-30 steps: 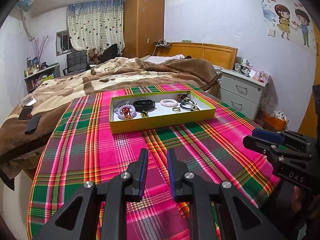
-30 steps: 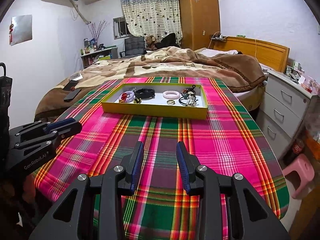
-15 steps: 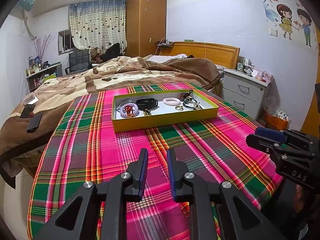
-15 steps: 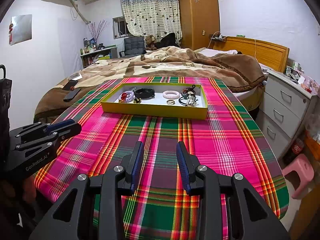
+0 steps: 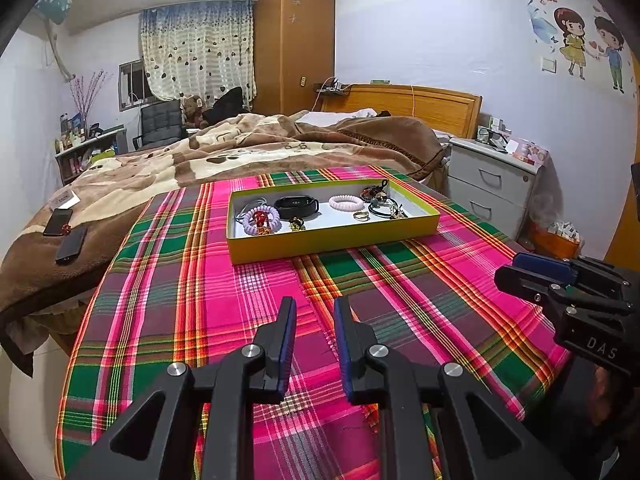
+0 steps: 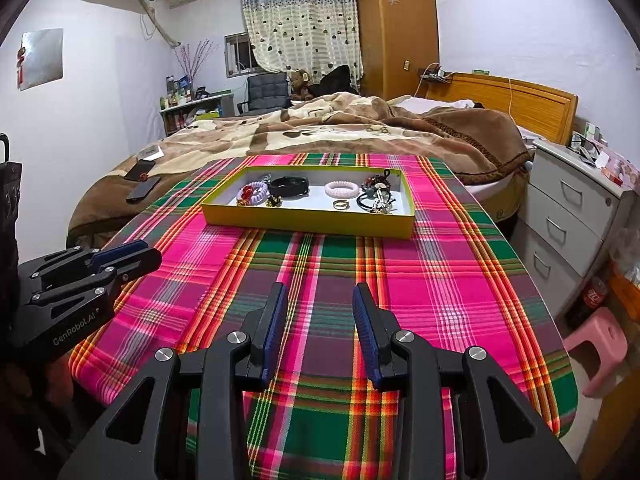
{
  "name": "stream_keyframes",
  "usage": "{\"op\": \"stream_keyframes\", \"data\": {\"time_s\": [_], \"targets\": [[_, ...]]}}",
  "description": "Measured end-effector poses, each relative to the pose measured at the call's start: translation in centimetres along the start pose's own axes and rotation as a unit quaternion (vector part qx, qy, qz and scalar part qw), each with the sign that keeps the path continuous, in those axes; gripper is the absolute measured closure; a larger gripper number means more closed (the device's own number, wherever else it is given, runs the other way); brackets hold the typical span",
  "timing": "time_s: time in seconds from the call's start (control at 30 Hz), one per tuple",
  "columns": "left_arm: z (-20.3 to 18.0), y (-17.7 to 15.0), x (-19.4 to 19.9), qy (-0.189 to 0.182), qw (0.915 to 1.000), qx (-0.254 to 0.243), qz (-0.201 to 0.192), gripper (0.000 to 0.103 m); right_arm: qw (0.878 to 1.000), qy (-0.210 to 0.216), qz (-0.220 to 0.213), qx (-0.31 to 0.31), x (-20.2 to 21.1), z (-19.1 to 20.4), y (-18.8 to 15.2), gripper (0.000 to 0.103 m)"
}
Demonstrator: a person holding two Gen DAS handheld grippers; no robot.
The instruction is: Organize jewelry
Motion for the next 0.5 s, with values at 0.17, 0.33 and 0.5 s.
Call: {"op": "stream_keyframes", "data": {"time_s": [0.17, 0.33, 0.5], "targets": [[0.07, -0.02, 0.03, 0.001, 1.0000, -0.001, -0.001, 0.085, 1.000, -0.001, -0.001, 0.000, -0.01, 0.03, 0.03, 0.068], [0.05, 0.01, 0.07, 0.002, 1.0000, -0.001, -0.002, 0.085, 1.000, -0.001, -0.001, 0.000, 0.03, -0.03, 0.08, 0.068], [-0.04, 0.05, 0.12, 0.004, 1.0000, -0.003, -0.004, 0.085, 1.000, -0.002, -0.002, 0.000, 0.07, -0.01, 0.08, 0.068]]}}
Point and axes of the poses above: each gripper's, at about its wrist camera, not at the fingertips, and x roughly against the way its jaws point, z to its left, y to its top, the point moved 5 cm from there along -x, roughly the way its jaws point, and after that the axes turned 12 degrees about x, right-handed, at the moved point
